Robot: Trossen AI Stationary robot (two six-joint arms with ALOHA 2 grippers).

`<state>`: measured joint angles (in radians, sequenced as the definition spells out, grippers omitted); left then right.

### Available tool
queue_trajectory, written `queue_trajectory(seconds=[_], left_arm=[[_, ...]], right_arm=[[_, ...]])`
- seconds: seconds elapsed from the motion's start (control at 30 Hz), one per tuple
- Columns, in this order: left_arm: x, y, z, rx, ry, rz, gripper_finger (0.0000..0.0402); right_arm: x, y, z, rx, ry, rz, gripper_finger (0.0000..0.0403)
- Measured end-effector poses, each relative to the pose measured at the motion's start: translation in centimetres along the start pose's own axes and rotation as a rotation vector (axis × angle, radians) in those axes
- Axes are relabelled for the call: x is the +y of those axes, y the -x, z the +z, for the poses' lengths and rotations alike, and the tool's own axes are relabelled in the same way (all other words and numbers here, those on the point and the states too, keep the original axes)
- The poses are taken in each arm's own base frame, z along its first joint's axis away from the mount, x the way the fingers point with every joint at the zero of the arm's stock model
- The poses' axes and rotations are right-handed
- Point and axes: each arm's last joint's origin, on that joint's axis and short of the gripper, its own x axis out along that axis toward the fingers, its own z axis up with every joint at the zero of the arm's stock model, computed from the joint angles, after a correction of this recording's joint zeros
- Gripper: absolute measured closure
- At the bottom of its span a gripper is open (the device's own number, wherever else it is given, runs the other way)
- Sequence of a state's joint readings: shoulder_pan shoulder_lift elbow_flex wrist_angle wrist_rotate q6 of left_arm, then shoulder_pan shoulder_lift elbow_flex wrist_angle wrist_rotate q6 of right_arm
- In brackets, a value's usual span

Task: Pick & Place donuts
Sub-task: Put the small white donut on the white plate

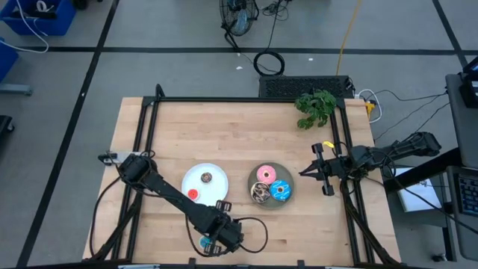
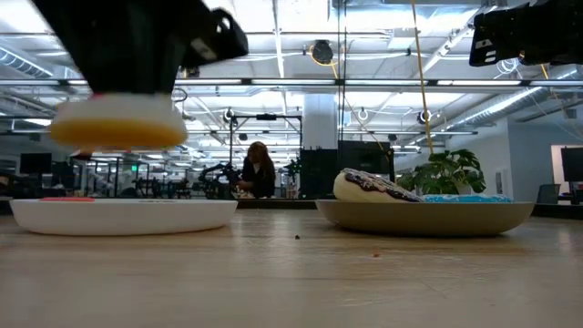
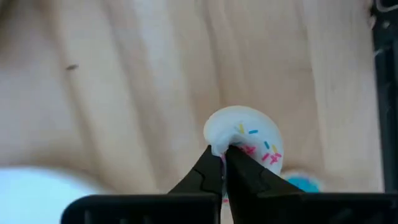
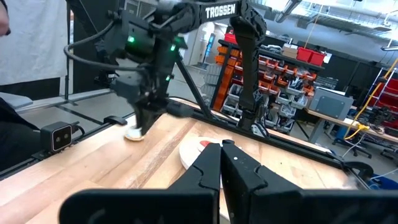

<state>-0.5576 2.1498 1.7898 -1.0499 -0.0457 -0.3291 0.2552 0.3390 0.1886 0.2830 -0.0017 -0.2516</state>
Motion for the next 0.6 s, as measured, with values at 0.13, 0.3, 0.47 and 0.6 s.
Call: queue_trajectory(seconds=[0.13, 0.3, 0.47, 0.6], left_arm=[[1.5, 2.0, -0.1, 0.089, 0.019, 0.046, 0.0389], [4.0, 3.2, -0.2, 0.187, 0.052, 0.083, 0.0392], [6.2, 4.1, -0.1, 0.188, 0.064, 0.103, 0.0387], [7.4, 4.6, 0.0, 0.179, 0.072, 0.124, 0.0392]], right_arm=[[0.0, 0.0, 0.0, 0.000, 0.000, 0.000, 0.0403], [0.0, 0.0, 0.0, 0.000, 0.000, 0.000, 0.0403], [0.0, 0.0, 0.0, 0.003, 0.000, 0.001, 0.0403], [0.0, 0.0, 0.0, 0.004, 0.000, 0.001, 0.0403]])
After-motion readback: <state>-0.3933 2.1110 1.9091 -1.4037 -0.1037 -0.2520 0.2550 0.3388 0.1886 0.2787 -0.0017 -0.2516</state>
